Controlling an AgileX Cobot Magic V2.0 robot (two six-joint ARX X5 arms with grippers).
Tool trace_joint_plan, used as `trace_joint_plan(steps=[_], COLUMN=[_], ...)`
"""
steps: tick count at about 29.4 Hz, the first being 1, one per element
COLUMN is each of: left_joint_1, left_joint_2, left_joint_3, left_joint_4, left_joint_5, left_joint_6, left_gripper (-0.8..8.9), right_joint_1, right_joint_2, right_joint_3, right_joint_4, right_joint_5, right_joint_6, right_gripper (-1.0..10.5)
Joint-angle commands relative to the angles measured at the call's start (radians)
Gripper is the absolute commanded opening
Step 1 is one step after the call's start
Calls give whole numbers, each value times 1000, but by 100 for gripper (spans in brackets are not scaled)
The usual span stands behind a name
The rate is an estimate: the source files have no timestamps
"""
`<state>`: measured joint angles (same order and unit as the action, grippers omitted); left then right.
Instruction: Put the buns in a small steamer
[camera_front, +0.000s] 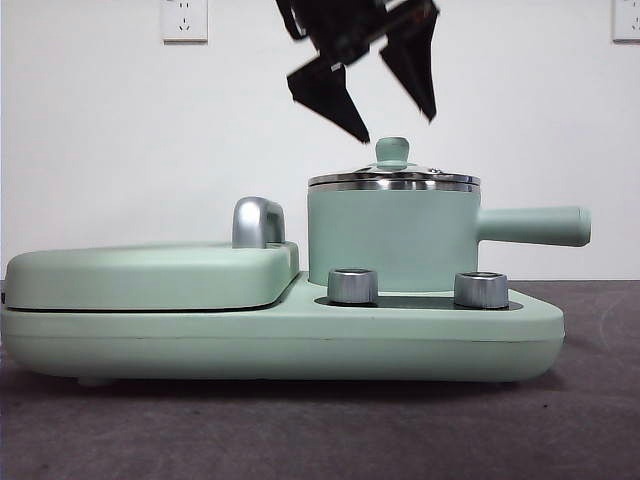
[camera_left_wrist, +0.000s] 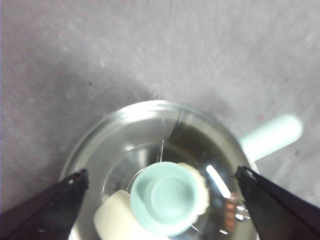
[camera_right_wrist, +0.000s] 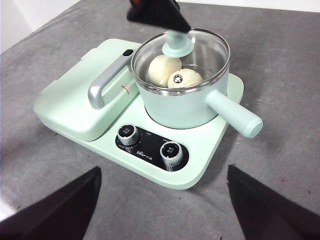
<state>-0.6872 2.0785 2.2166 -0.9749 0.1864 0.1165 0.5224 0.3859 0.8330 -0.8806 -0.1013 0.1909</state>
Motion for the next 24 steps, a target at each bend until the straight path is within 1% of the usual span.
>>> trace_joint_plan(steps=[1,3,5,7,8,11,15,20,24], left_joint_1=[-4,-4,-4,-4,-4,-4,-4,-4,-4], left_joint_2=[-77,-161,-262,-390,-465,-713,-943,-1192,-1348], left_joint_3=[38,37,8,-87,-162,-467,-763,-1073,-1241], left_joint_4=[-78,-203,-294,-314,-311,-240,-118,79,188], left_joint_5=[1,1,1,1,1,1,0,-68,-142], left_joint_6=[-33,-63,-70,-77,-77,-103,-169,-274,-371], left_gripper=[501,500,494,495,495,495,494,492,483], right_joint_1=[5,5,5,5,5,5,5,5,5], right_joint_2=[4,4,4,4,4,4,4,4,4], right_joint_3=[6,5,6,5,6,6,6,6,6], right_joint_4=[13,13,13,13,13,13,13,13,16], right_joint_5=[3,-4,-9,-35,-51,-88,-109,-110,-109], right_joint_6=[11,11,10,10,10,10,10,10,10], right_gripper=[401,401,401,401,401,401,401,401,401])
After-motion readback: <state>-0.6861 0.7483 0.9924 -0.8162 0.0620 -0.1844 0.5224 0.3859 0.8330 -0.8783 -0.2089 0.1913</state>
